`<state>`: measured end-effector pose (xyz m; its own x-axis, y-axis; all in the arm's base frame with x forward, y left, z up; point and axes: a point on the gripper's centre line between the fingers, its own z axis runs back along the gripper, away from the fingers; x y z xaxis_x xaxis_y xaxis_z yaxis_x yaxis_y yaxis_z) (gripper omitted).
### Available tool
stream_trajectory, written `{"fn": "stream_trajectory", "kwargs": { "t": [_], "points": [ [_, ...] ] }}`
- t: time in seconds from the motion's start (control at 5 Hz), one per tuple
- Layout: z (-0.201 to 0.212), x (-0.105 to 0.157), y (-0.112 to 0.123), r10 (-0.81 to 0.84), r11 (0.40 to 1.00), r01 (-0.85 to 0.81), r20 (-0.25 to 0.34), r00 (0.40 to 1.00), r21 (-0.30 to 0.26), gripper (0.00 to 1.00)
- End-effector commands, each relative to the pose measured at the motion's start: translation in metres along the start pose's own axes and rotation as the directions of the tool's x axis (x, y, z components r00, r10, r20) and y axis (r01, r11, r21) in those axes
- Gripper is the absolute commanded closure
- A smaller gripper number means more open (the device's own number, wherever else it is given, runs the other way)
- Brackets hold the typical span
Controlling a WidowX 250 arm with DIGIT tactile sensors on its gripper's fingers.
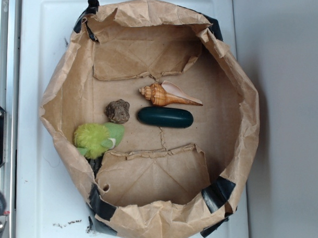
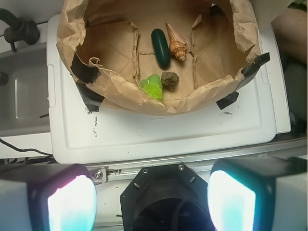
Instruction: Grab the green animal.
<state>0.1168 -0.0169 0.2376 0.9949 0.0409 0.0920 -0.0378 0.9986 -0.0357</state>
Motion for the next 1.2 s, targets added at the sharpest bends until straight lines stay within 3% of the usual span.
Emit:
{"fn": "stream_trajectory", "kwargs": {
  "t": [0.0, 0.4, 0.6, 1.0],
  "points": [
    [0.0, 0.0, 0.0, 0.0, 1.0, 0.0, 0.0, 1.0, 0.0, 0.0],
    [-0.018, 0.057, -0.033, 0.061, 0.998, -0.061, 0.065, 0.996, -0.011, 0.0],
    [-0.049, 0.09, -0.033, 0.121, 0.993, -0.121, 0.054, 0.991, -0.003, 0.0],
    [-0.126, 0.108, 0.0, 0.066, 0.998, -0.066, -0.007, 0.998, 0.014, 0.0]
  ]
}}
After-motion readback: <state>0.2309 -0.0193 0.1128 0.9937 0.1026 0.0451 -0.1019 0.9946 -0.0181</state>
